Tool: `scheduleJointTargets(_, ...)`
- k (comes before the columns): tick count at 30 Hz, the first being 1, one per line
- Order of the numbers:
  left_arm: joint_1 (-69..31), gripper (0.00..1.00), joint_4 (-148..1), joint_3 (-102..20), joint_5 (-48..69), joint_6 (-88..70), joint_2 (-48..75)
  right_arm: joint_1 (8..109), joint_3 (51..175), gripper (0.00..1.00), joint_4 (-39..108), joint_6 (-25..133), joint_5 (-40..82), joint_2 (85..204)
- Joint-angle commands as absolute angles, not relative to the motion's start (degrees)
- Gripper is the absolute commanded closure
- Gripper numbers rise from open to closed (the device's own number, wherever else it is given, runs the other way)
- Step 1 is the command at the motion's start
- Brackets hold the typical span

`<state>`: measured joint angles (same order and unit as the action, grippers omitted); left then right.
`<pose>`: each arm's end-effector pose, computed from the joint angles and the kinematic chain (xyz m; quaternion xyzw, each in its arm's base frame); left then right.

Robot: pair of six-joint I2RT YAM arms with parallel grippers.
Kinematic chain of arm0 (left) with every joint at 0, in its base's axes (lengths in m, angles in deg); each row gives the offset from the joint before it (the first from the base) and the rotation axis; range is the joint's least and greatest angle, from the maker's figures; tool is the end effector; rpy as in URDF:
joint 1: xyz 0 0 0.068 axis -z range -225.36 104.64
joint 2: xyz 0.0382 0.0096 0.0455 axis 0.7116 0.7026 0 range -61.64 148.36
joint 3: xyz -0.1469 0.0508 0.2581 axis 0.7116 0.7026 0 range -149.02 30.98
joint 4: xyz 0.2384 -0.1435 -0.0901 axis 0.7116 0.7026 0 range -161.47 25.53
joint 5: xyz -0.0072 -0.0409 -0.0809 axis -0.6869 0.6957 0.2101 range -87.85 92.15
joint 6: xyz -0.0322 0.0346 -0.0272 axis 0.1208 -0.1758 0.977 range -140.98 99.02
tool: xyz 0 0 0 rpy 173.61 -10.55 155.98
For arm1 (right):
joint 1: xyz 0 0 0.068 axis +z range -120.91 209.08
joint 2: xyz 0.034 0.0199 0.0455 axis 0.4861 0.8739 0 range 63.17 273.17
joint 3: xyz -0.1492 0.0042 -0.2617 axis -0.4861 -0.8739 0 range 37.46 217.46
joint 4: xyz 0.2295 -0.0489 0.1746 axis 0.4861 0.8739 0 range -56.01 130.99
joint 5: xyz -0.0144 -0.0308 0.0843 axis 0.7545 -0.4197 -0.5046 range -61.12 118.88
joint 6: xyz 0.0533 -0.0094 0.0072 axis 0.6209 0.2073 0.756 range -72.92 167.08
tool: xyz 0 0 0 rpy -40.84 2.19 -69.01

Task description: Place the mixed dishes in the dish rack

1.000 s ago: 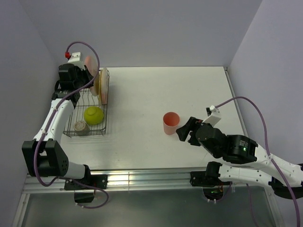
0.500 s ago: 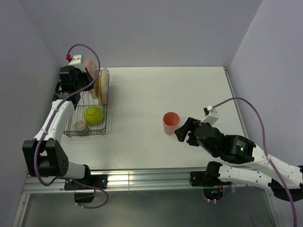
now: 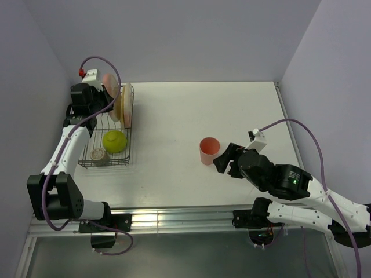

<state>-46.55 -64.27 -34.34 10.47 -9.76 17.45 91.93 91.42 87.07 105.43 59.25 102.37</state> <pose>0.3516 0.0021 0.3542 -0.0479 0.8214 -0.1090 0.5577 0.0753 0.1063 0.3622 0.0799 0.8724 0.2507 0.4119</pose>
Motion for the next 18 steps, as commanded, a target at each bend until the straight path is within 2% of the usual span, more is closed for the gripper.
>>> scheduleJointTargets(1,-48.1,1.00,-75.6,-36.0,8.6,-11.0,11.8,91.1,91.3,0.20,84.8,104.1,59.6,102.8)
scheduleJointTargets(6,-49.1,1.00,-79.3,-33.6,10.9,-9.7,8.9,90.7,91.6,0.20,84.2,103.6,58.9,103.4)
scheduleJointTargets(18,-49.6,1.00,-76.1,-35.4,11.7,-10.0,12.3,89.5,92.5,0.20,83.8,102.4,58.0,104.2)
